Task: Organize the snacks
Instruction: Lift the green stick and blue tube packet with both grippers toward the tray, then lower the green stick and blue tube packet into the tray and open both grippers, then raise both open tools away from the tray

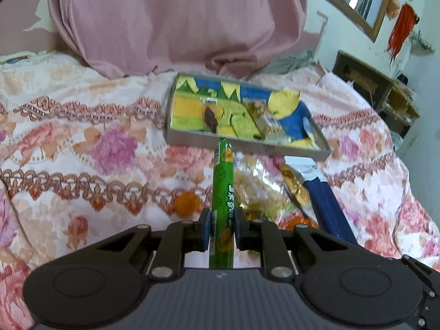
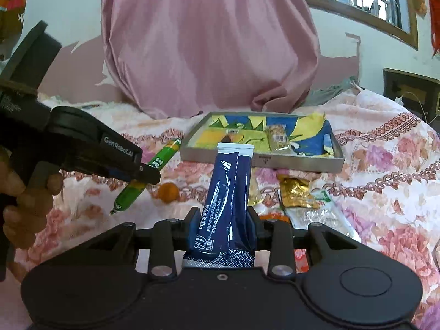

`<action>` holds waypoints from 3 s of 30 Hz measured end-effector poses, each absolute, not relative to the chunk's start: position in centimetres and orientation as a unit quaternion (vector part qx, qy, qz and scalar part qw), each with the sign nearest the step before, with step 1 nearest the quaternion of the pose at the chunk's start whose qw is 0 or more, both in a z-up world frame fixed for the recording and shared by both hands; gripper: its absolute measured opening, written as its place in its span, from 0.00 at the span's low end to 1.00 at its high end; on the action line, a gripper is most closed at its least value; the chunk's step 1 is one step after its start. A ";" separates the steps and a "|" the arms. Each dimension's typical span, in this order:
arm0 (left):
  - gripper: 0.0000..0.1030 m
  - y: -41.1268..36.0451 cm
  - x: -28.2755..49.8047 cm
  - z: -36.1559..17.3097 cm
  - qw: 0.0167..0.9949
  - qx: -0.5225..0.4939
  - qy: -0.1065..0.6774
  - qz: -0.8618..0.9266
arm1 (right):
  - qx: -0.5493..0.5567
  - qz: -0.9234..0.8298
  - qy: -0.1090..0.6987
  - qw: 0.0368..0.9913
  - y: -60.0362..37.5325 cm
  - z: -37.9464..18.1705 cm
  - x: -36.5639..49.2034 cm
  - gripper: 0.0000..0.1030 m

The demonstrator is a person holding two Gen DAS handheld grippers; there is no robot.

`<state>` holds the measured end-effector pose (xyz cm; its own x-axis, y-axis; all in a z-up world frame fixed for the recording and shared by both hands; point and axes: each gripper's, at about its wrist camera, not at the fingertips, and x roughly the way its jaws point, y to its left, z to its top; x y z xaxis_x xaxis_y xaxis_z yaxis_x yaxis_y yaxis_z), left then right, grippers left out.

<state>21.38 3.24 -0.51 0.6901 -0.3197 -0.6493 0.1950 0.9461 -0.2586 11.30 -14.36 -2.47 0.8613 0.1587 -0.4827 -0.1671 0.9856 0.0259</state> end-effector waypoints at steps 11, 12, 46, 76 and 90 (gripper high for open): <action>0.18 1.1 25.8 2.7 0.933 -0.074 0.326 -0.130 | -0.051 0.118 0.196 0.972 -15.0 0.6 15.8 0.36; 0.18 1.0 26.5 2.7 0.933 -0.077 0.327 -0.129 | -0.052 0.119 0.192 0.973 -15.2 0.7 16.5 0.36; 0.18 -1.6 47.5 -5.2 0.923 -0.087 0.368 -0.064 | 0.000 0.088 0.231 0.969 -18.1 -6.5 40.8 0.36; 0.48 -0.7 45.6 -2.7 0.920 -0.090 0.380 -0.036 | -0.001 0.084 0.244 0.966 -18.8 -6.3 40.7 0.57; 0.85 -0.3 37.5 3.9 0.952 -0.072 0.298 -0.023 | 0.022 0.073 0.174 0.982 -21.6 1.5 34.0 0.86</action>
